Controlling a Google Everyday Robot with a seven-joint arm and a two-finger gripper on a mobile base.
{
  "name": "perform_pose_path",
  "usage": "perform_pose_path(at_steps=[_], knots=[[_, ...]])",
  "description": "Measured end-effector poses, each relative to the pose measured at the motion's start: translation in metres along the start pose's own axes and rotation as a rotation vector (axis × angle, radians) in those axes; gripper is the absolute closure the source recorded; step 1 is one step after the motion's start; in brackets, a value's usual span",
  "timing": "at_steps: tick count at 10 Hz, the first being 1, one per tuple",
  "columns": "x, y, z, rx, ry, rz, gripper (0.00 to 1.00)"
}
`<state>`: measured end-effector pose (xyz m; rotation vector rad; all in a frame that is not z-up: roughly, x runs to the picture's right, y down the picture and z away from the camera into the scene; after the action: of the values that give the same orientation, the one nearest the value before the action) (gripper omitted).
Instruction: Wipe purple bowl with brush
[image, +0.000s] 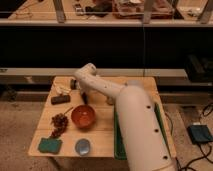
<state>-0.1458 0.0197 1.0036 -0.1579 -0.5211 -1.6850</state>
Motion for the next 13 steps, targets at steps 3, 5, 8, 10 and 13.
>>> perform_pose_path(at_steps=[3, 5, 8, 10, 13], knots=[[0.000, 0.001, 0.000, -0.003, 0.000, -0.002, 0.64], [0.000, 0.006, 0.000, -0.011, 0.000, -0.001, 0.85], [0.000, 0.004, 0.001, -0.012, -0.014, 0.004, 1.00], [0.000, 0.004, -0.001, -0.003, -0.017, 0.014, 1.00], [0.006, 0.011, -0.043, 0.015, 0.034, 0.039, 1.00]])
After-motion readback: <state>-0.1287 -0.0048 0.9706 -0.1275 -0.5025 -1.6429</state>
